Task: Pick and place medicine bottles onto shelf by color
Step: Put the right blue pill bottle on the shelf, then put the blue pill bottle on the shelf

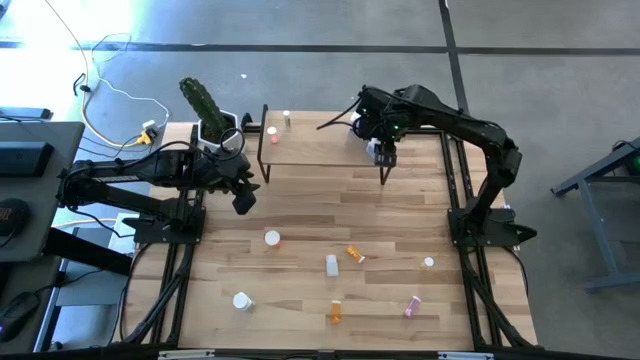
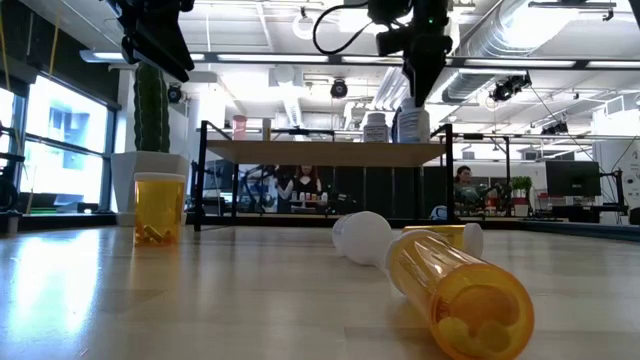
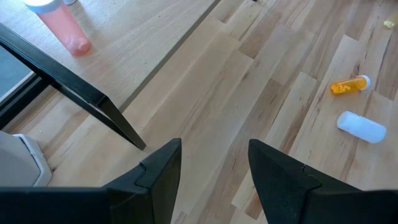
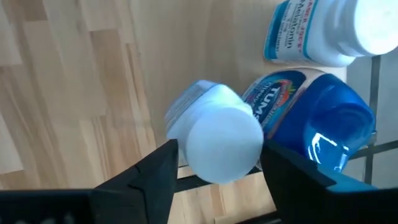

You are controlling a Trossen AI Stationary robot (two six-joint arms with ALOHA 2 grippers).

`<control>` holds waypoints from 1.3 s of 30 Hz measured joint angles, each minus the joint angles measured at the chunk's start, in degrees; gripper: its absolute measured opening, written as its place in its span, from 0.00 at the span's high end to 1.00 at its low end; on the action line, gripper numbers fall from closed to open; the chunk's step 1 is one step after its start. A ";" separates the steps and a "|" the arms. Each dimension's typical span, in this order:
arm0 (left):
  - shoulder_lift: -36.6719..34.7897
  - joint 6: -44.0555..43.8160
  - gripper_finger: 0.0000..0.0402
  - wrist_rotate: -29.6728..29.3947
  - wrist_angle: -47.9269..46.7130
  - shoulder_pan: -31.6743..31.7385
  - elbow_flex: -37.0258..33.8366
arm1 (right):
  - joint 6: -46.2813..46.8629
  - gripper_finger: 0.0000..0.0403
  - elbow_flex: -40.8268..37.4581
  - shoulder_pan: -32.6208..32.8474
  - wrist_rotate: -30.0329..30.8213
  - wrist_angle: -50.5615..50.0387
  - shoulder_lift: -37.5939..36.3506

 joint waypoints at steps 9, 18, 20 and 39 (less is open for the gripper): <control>0.01 0.02 0.57 0.00 0.00 0.00 0.00 | 0.06 0.46 0.00 0.00 0.06 1.49 0.00; 0.02 -0.55 0.57 6.15 0.00 -0.23 0.00 | 4.22 0.46 0.00 0.62 -0.22 1.24 -0.05; 0.00 -1.92 0.57 8.32 0.00 -0.80 0.00 | 4.31 0.46 0.00 1.34 -0.22 1.24 -0.24; 0.02 -8.39 0.57 10.62 -0.48 -19.14 0.00 | 8.80 0.46 10.63 5.62 0.24 1.05 -0.35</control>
